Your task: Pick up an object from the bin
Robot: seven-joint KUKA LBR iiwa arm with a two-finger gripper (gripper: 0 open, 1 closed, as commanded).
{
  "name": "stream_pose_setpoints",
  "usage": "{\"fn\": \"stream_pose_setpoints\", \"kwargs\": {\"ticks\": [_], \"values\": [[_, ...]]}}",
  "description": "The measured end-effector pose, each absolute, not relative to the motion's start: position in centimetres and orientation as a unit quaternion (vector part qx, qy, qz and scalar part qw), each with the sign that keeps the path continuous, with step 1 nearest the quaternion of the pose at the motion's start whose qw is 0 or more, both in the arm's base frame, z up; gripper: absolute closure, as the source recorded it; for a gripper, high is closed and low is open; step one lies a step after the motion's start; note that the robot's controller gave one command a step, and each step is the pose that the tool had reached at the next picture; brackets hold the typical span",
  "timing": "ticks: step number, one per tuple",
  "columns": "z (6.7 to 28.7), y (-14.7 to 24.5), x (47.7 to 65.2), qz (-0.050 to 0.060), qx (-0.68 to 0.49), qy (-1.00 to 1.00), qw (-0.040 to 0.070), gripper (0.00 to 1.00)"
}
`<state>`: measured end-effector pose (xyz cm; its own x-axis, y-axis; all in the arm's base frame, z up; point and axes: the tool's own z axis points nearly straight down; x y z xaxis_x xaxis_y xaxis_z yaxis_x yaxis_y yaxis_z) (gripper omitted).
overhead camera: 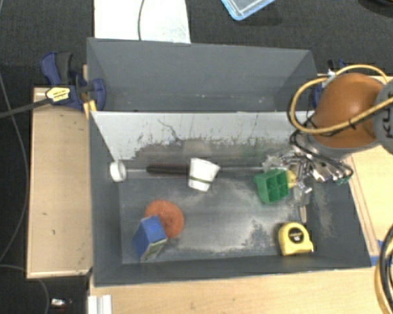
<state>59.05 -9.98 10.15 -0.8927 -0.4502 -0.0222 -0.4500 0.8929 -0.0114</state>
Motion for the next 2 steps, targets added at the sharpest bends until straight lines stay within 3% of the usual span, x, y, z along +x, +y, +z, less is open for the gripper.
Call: {"fn": "stream_pose_setpoints", "kwargs": {"ticks": [1, 2], "values": [[11.77, -11.27, 59.08, -0.004, -0.291, 0.957, 0.015, 1.0], [11.77, -11.27, 59.08, -0.004, -0.29, 0.957, 0.015, 1.0]]}}
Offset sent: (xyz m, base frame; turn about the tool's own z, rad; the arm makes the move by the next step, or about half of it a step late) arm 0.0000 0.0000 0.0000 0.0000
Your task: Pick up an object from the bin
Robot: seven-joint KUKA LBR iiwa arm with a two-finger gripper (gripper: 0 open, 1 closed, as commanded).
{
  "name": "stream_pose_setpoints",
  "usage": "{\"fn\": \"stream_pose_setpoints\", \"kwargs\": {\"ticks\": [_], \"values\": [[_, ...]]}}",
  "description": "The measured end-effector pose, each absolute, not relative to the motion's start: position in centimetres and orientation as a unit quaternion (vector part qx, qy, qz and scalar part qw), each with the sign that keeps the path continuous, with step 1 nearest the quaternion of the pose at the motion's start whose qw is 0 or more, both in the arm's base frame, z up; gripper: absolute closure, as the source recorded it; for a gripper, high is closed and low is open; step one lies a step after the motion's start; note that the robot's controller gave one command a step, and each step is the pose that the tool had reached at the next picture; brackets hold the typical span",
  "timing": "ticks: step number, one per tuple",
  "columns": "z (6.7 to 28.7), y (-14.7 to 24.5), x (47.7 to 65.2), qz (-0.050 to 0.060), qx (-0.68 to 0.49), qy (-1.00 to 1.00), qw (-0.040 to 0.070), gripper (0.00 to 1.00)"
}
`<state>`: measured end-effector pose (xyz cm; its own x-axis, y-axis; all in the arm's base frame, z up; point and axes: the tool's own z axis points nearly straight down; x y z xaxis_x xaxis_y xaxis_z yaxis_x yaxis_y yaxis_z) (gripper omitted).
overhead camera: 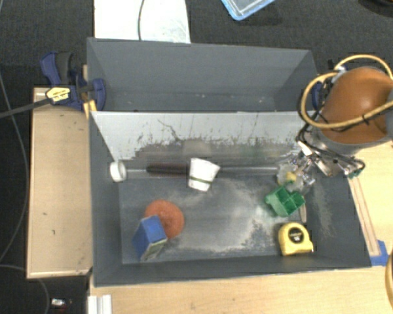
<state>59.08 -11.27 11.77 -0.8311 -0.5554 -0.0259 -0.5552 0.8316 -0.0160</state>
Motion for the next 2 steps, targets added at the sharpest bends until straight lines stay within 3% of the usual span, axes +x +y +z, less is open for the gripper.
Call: {"fn": "stream_pose_setpoints", "kwargs": {"ticks": [1, 2], "values": [[10.3, -11.8, 57.2, -0.004, -0.227, 0.974, 0.019, 1.0], [9.8, -11.6, 56.1, -0.006, -0.265, 0.964, 0.024, 1.0]]}}
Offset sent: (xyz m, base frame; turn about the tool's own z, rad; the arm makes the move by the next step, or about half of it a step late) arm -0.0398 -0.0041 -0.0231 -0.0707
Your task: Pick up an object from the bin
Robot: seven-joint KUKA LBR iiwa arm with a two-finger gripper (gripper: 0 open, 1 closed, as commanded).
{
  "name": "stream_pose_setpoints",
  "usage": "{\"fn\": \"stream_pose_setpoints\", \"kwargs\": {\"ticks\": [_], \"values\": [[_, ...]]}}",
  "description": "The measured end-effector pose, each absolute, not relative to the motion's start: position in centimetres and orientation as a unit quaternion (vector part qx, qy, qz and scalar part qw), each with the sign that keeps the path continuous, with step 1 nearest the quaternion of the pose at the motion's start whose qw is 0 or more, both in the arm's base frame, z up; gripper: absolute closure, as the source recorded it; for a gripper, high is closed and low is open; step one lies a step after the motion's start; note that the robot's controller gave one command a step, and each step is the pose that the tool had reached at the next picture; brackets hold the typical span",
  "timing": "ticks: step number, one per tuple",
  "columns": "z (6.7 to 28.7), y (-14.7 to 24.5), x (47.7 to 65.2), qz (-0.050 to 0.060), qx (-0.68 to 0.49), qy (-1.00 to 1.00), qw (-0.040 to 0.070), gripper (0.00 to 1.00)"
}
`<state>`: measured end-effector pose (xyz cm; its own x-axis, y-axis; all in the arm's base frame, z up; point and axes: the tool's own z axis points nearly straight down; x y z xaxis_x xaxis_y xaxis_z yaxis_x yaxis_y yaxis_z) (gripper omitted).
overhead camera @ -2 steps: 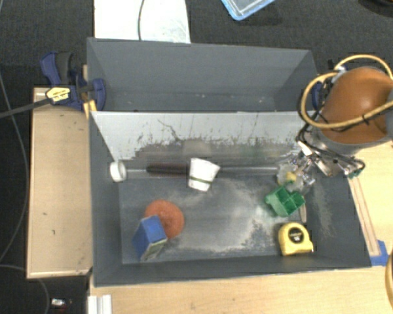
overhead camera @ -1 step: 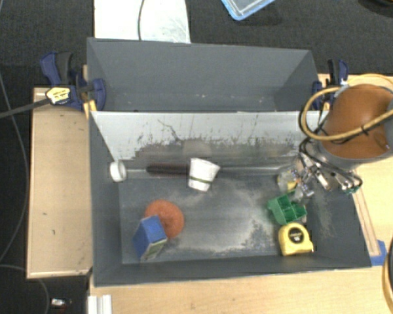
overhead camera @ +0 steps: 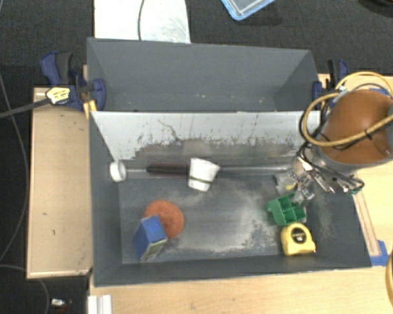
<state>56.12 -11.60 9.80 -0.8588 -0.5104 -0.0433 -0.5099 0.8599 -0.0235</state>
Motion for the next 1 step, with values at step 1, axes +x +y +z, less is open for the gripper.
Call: {"fn": "stream_pose_setpoints", "kwargs": {"ticks": [1], "values": [[9.06, -11.98, 54.4, -0.008, -0.289, 0.957, 0.029, 1.0]]}}
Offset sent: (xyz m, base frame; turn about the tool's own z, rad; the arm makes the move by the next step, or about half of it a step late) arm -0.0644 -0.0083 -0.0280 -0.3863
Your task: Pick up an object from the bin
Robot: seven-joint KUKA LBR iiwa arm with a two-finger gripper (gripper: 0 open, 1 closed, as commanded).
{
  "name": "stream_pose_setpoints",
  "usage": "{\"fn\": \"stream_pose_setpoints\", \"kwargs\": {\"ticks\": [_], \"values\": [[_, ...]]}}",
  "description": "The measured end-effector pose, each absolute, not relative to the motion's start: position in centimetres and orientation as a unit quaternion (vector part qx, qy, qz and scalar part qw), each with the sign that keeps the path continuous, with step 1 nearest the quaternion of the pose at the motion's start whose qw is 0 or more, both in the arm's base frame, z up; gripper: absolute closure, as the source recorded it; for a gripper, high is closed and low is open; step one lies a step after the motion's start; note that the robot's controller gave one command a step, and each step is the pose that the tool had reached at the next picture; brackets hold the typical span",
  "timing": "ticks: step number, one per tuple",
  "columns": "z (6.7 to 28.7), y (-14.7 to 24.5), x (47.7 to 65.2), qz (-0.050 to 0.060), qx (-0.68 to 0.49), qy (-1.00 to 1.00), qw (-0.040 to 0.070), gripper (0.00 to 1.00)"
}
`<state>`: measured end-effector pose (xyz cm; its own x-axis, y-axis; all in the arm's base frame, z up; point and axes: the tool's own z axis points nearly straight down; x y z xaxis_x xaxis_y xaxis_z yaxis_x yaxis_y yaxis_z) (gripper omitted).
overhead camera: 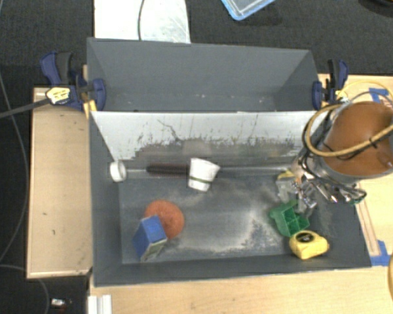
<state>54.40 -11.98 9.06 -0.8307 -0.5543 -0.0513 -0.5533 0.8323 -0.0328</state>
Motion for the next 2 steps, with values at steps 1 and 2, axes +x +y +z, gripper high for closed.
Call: {"fn": "stream_pose_setpoints", "kwargs": {"ticks": [1, 2], "values": [[8.7, -12.3, 53.2, -0.005, -0.145, 0.989, 0.034, 1.0], [15.2, -11.3, 52.2, -0.003, -0.204, 0.979, 0.025, 1.0]]}}
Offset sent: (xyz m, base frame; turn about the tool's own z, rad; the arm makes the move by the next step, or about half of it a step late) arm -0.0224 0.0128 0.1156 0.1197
